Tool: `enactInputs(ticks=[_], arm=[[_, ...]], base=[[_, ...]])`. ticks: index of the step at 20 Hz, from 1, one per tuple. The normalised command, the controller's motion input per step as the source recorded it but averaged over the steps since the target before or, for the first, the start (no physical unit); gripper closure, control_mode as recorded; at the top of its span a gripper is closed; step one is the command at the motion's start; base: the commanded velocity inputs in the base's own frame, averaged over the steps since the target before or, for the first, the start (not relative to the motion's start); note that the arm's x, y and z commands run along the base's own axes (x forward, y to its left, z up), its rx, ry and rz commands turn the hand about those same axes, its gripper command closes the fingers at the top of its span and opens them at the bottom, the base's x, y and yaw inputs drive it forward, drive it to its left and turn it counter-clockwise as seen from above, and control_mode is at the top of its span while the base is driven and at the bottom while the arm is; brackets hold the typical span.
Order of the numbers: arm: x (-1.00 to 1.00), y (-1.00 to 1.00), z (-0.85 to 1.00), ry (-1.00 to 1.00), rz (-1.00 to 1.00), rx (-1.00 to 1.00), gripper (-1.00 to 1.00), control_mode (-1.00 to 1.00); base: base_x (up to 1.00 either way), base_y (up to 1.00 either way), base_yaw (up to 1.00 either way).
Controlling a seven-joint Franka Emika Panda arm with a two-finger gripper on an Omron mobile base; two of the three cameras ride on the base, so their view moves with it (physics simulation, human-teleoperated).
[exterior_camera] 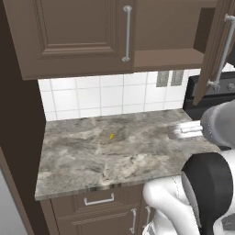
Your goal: Close all open cabinet doors.
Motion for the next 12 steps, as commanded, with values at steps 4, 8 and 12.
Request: enactInputs(ticks=[4,8,12], arm=[[-0.90,-0.43,0.00,-0.31,0.07,0.01,-1.00,-1.00],[-0.71,-0.27,0.13,-0.24,0.06,0.02,-1.00,-1.00],[-0.24,-0.18,0.11,-0.10,0.04,0.01,-1.00,-1.00]], base=[[0.00,0.00,0.00],[0.00,0.00,0.00],[0.00,0.00,0.00]])
